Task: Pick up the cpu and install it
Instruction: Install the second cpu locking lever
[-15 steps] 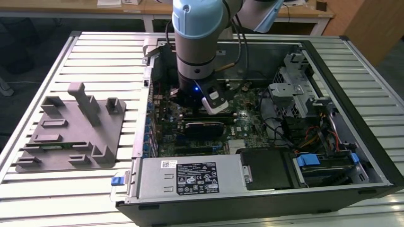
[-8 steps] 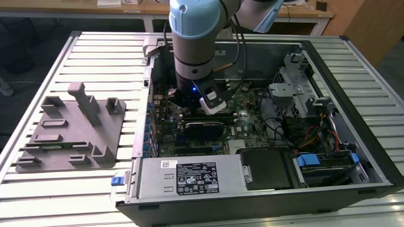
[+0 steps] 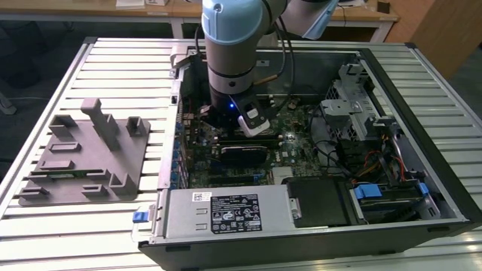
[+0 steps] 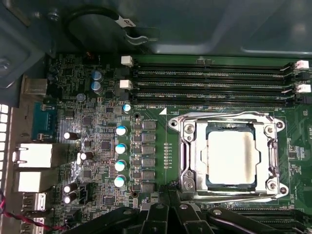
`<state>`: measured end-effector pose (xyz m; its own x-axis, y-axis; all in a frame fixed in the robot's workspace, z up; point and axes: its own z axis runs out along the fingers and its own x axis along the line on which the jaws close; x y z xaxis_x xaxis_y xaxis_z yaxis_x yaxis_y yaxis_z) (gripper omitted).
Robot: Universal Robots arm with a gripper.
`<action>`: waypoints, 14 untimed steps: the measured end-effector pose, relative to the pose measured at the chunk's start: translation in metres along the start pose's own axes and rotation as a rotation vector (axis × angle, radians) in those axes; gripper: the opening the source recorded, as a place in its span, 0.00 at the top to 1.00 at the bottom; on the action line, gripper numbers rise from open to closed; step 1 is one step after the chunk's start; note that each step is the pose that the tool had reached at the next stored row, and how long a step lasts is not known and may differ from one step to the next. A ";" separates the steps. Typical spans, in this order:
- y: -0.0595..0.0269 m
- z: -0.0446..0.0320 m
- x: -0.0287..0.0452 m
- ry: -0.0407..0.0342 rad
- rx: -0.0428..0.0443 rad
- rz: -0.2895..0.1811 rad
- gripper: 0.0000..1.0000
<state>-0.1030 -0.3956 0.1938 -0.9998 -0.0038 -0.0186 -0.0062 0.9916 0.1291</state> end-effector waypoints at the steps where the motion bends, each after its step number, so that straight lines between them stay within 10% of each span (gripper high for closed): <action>1: 0.0000 -0.0020 0.0001 0.0007 0.0017 0.000 0.89; 14: 0.0057 -0.0203 -0.0048 0.0004 0.0005 0.000 0.89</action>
<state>-0.0986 -0.3926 0.2148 -0.9998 -0.0036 -0.0182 -0.0059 0.9917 0.1286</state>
